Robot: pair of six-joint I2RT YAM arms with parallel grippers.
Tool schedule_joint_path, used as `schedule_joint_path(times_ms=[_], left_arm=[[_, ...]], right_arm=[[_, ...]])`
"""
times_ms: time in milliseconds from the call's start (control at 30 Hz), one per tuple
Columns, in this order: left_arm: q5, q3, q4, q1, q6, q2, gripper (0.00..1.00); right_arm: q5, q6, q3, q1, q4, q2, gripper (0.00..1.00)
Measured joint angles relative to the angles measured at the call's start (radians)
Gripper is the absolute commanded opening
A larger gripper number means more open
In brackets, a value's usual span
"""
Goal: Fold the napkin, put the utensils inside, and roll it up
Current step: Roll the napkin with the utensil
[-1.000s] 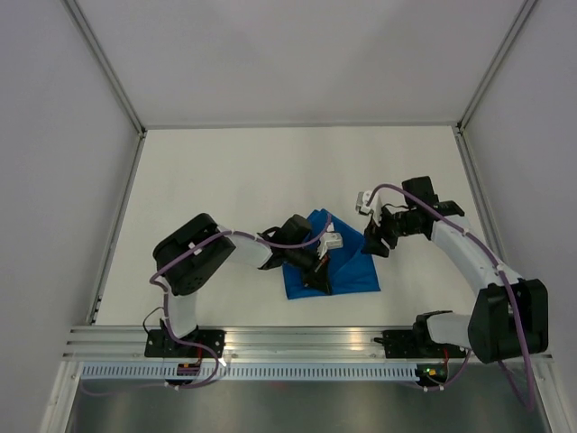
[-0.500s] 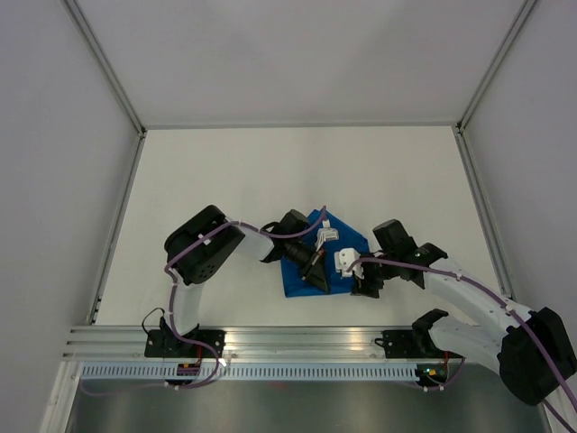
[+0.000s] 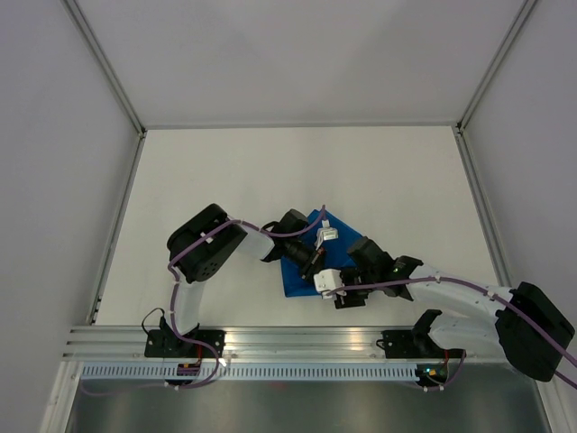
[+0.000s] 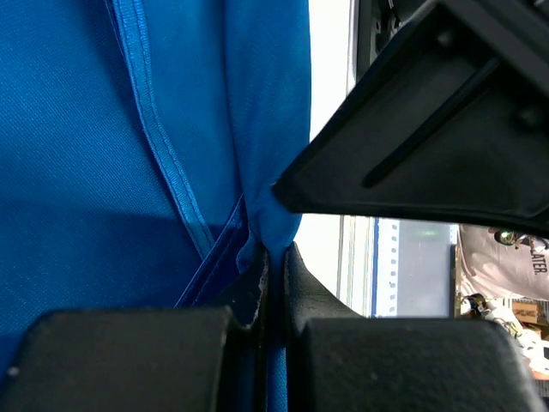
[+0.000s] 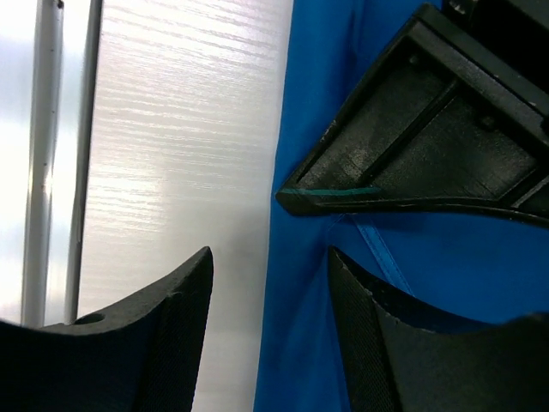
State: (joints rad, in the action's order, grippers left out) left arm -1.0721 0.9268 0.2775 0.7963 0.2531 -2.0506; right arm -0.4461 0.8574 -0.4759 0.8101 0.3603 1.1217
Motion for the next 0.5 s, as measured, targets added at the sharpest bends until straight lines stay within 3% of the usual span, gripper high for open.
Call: schedule_joint_path(times_ms=[367,500], left_arm=[[-0.004,0.0,0.0,-0.003,0.0,0.0,0.03],[-0.003,0.0,0.0,-0.004,0.0,0.0,0.19]], right_arm=[[0.078,-0.035,0.011,0.034,-0.123,0.085,0.5],[0.092,-0.041,0.012,0.037,-0.137,0.091,0.29]])
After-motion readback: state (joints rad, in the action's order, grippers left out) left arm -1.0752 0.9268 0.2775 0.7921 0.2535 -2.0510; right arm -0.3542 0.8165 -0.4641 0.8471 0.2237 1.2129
